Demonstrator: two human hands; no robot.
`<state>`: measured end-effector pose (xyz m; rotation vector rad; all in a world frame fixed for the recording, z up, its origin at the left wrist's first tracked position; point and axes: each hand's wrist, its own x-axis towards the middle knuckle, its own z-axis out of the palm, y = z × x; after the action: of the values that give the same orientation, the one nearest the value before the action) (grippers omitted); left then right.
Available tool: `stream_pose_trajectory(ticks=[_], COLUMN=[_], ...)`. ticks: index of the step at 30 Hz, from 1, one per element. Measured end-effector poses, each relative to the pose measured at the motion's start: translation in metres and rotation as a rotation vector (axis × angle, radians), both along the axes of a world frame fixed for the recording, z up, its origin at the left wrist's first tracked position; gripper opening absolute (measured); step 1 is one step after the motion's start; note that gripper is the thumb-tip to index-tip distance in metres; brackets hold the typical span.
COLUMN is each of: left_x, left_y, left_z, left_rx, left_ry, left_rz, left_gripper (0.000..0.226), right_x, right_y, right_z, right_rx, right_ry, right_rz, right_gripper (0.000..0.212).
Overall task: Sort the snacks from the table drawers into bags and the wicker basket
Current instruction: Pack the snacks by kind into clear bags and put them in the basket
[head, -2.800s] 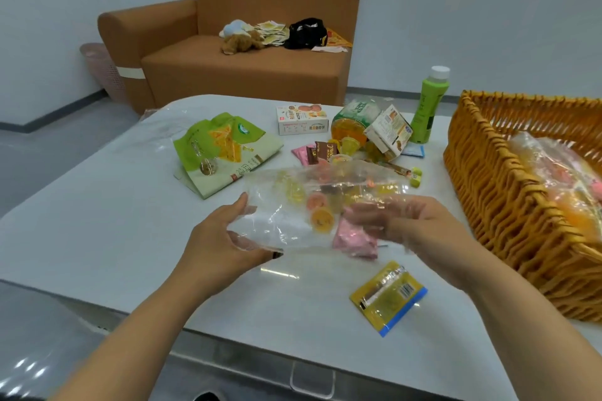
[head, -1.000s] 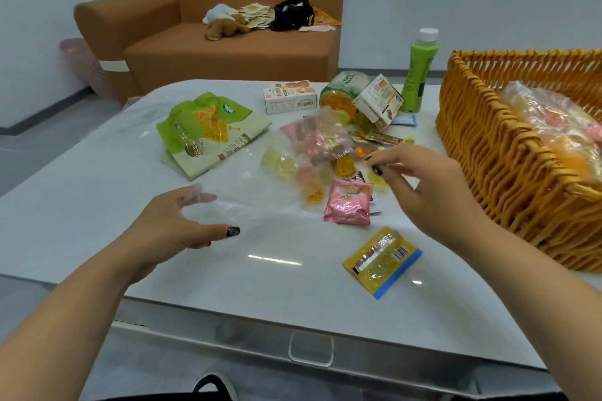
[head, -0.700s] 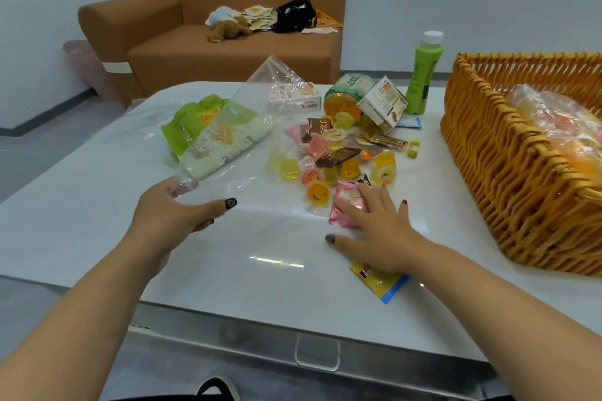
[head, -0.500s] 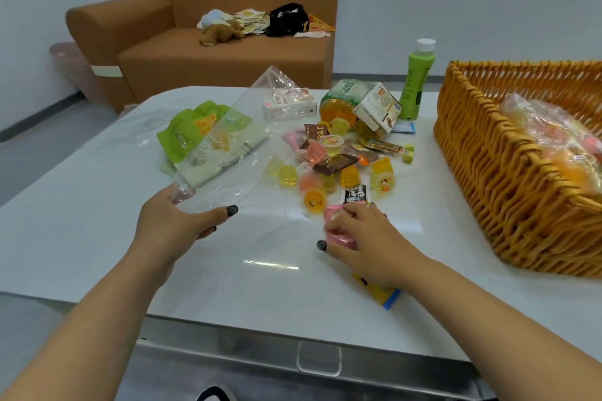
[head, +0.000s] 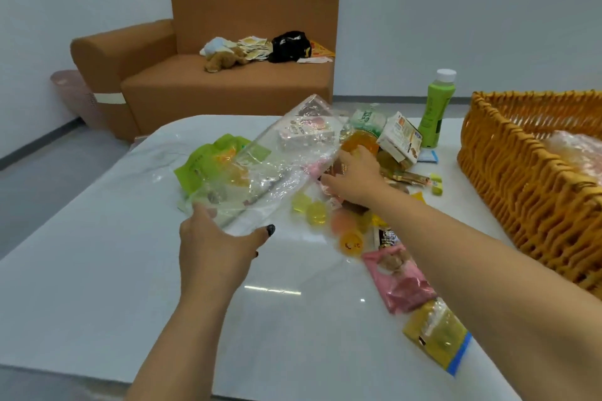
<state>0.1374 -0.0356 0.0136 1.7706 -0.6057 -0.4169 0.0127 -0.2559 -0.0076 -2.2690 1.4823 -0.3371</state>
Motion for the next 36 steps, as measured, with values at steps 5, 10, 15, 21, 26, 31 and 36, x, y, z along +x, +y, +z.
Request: stream_pose_trajectory(ticks=[5, 10, 15, 21, 26, 31, 36], left_x=[0.018, 0.002, -0.013, -0.013, -0.008, -0.006, -0.007], left_y=[-0.003, -0.013, -0.023, -0.023, -0.021, -0.019, -0.021], left_z=[0.0, 0.009, 0.014, 0.016, 0.014, 0.014, 0.012], left_rx=[-0.078, -0.153, -0.19, -0.159, -0.159, -0.166, -0.133], left_ry=[0.204, 0.403, 0.429, 0.439, 0.424, 0.43, 0.388], left_rz=[-0.078, -0.09, -0.084, -0.111, -0.117, -0.127, -0.14], left_gripper=[0.049, 0.037, 0.055, 0.048, 0.059, 0.072, 0.091], right_x=[0.031, 0.031, 0.025, -0.013, -0.03, -0.04, -0.029], right_y=[0.002, 0.046, 0.063, 0.042, 0.054, 0.043, 0.015], right_z=[-0.02, -0.032, -0.032, -0.028, -0.024, -0.002, 0.003], right_rx=[-0.164, -0.251, -0.246, -0.006, 0.077, 0.005, 0.13], right_ry=[0.29, 0.133, 0.09, 0.314, 0.326, 0.303, 0.406], right_rz=[0.028, 0.206, 0.309, 0.118, 0.129, 0.026, -0.137], right_gripper=[0.059, 0.037, 0.036, 0.079, 0.083, 0.043, 0.089])
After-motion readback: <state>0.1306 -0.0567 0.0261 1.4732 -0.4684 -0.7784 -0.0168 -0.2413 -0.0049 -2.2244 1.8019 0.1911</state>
